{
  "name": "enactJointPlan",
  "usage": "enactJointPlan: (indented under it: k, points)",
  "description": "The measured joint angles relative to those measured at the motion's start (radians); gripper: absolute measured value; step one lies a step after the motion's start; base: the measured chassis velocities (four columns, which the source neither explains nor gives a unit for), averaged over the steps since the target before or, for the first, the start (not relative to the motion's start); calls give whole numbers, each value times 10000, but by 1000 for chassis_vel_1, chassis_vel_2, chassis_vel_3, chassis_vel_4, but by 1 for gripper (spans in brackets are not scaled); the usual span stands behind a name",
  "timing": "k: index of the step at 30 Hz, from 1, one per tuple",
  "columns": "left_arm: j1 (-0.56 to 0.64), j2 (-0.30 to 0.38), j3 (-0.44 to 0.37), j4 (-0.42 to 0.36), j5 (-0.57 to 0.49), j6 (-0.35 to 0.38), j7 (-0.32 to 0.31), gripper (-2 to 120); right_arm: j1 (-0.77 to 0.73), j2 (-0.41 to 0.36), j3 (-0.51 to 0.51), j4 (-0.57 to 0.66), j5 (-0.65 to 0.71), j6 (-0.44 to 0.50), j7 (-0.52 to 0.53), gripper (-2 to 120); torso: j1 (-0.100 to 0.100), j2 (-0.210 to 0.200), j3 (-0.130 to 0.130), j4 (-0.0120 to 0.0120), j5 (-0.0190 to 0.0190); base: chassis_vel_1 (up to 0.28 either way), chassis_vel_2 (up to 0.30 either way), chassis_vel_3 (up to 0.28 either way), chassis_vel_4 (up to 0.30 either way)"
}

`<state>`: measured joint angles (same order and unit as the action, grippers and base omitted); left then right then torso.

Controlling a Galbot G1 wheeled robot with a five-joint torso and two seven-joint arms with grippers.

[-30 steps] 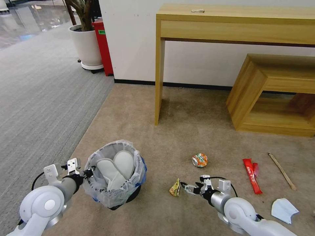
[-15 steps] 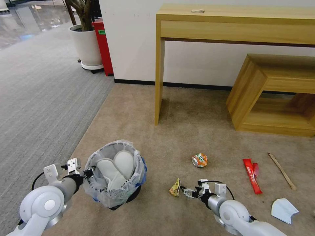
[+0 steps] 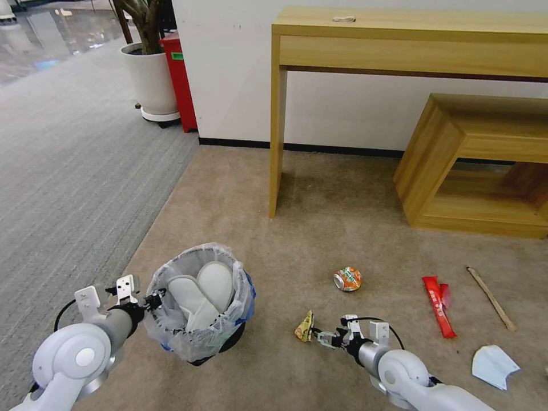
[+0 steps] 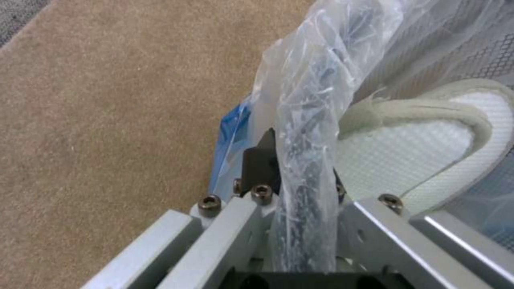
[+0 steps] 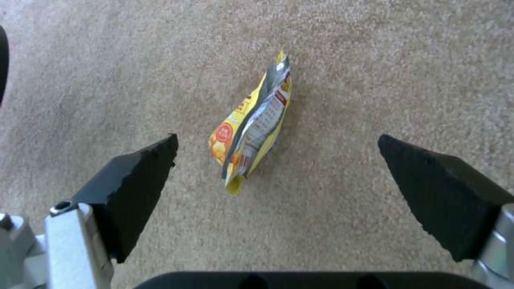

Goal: Pick up the trash bin and place the garbage on the floor into it.

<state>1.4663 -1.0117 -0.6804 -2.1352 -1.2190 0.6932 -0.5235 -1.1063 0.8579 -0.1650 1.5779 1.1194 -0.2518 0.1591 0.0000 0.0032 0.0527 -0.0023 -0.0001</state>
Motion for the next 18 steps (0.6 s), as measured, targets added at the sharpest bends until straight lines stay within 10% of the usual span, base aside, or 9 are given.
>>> enactJointPlan:
  k: [18]
  points:
    - [108,-49,-21,1,67,-13,17,1,279,327,-201,-583,-73,166,-783,88,0,0,0,0,1,0,0,0,0]
